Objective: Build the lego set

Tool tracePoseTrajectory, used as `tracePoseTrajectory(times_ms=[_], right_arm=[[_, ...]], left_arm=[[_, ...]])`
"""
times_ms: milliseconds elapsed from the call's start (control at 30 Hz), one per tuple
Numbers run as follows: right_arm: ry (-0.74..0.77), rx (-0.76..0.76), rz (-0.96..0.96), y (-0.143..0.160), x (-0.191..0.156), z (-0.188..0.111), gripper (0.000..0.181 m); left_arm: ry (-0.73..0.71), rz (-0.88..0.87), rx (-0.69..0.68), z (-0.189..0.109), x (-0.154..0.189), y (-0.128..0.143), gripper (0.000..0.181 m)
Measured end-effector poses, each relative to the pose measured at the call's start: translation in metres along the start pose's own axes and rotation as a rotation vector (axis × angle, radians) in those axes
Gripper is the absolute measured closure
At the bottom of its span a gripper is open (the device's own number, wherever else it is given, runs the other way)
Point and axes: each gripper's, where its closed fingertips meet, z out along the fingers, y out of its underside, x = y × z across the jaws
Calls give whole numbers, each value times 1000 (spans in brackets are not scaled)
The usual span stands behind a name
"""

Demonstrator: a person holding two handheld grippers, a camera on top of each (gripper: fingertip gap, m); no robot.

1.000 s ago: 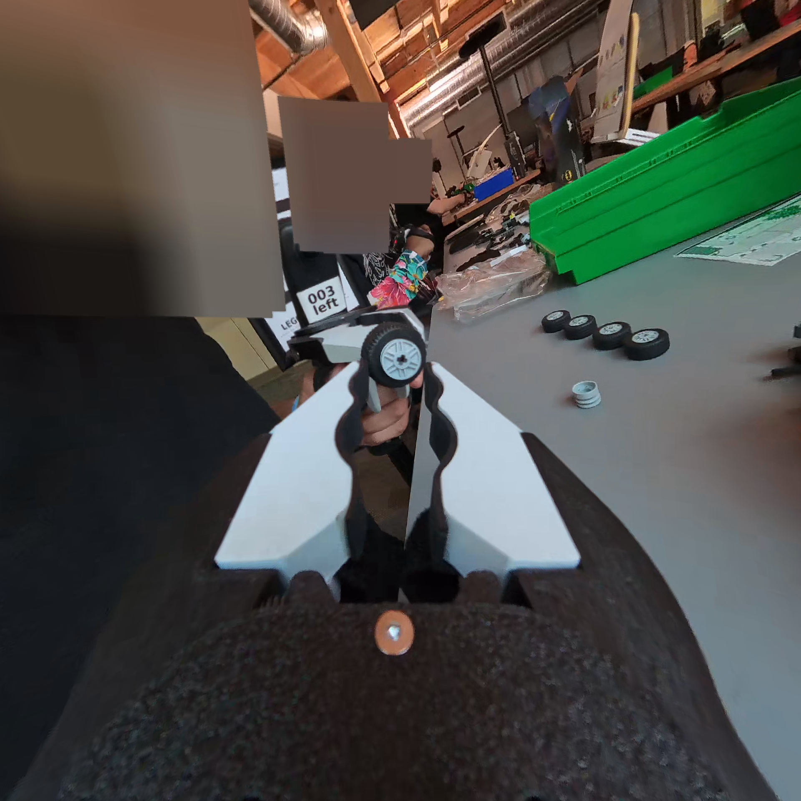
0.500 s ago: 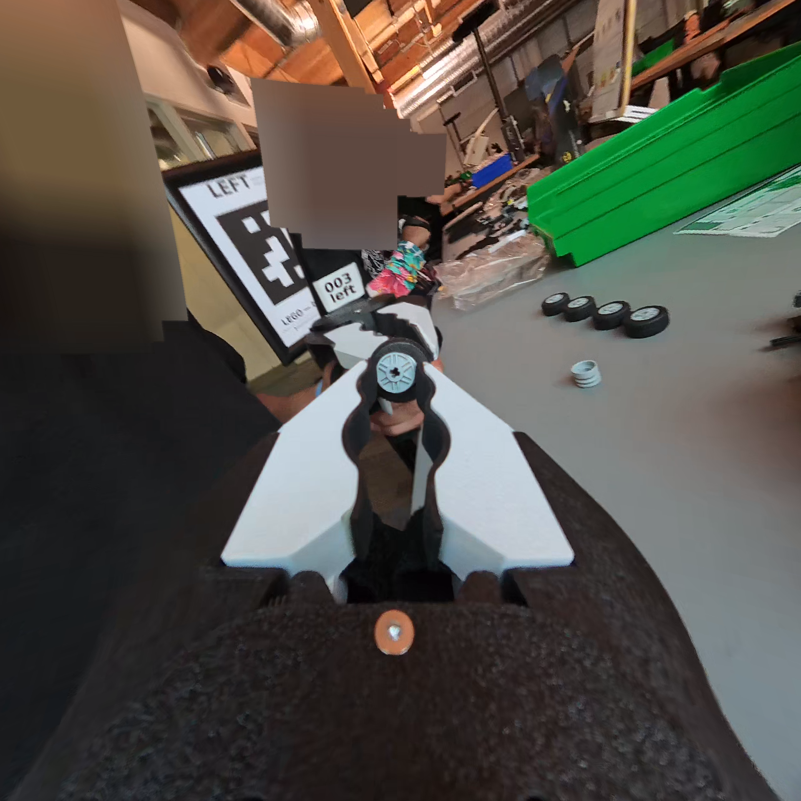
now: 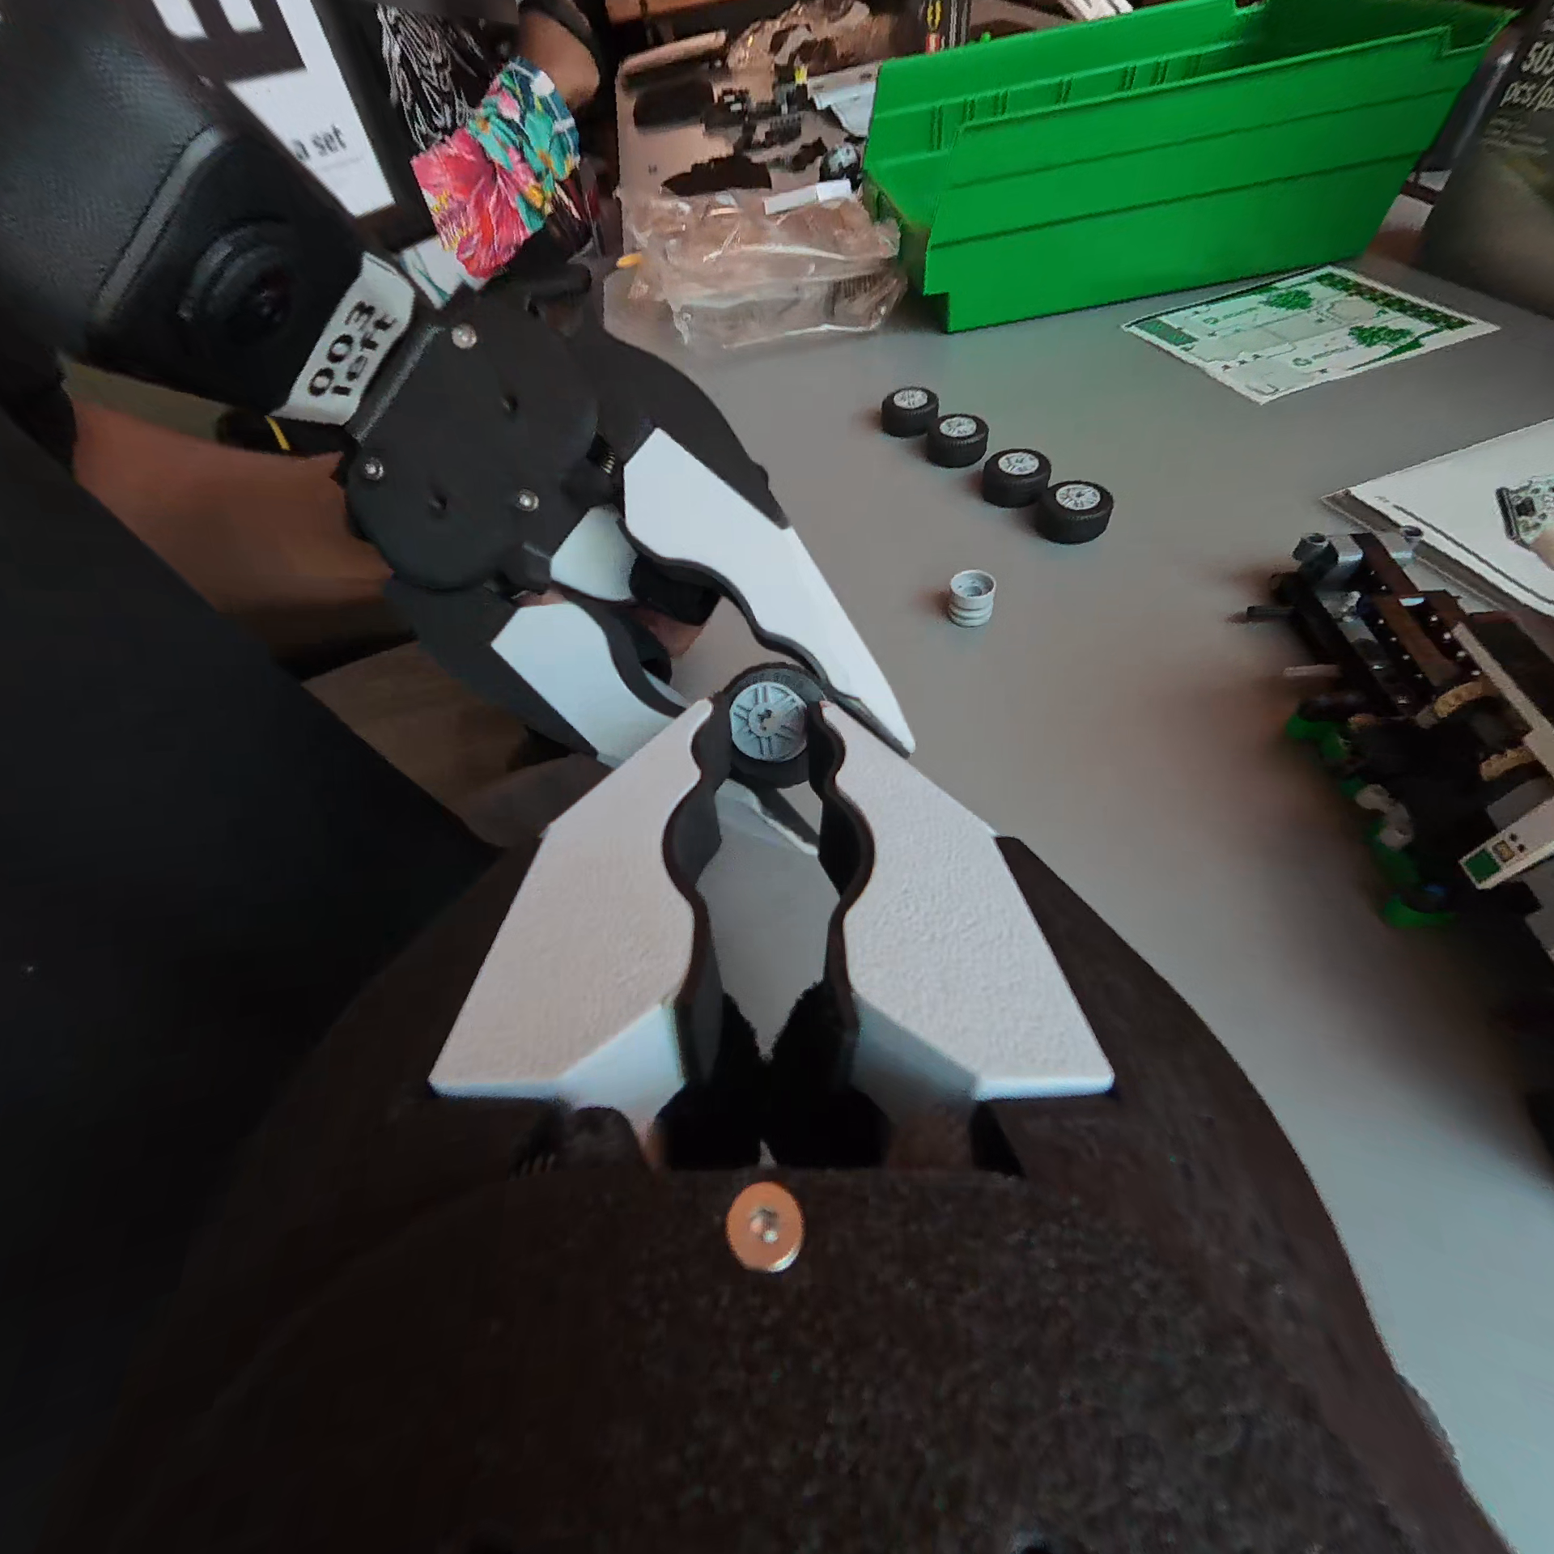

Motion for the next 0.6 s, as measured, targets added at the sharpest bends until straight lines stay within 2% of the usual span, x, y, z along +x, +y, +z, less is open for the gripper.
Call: tracePoseTrajectory(times_ms=[133,300,433,600], right_arm=[[-14,-7,102,4,5,2,164],[-164,85,441,1,8,1,164],[-81,26,375,10,10,5,165],[-119,73,418,3,13,6,173]], left_arm=[[-32,52,-27,5,-3,6,153],[-61,70,-7,6,-8,3,155],[-68,74,-29,14,-5,8,156],[-83,62,2,19,-5,4,155]])
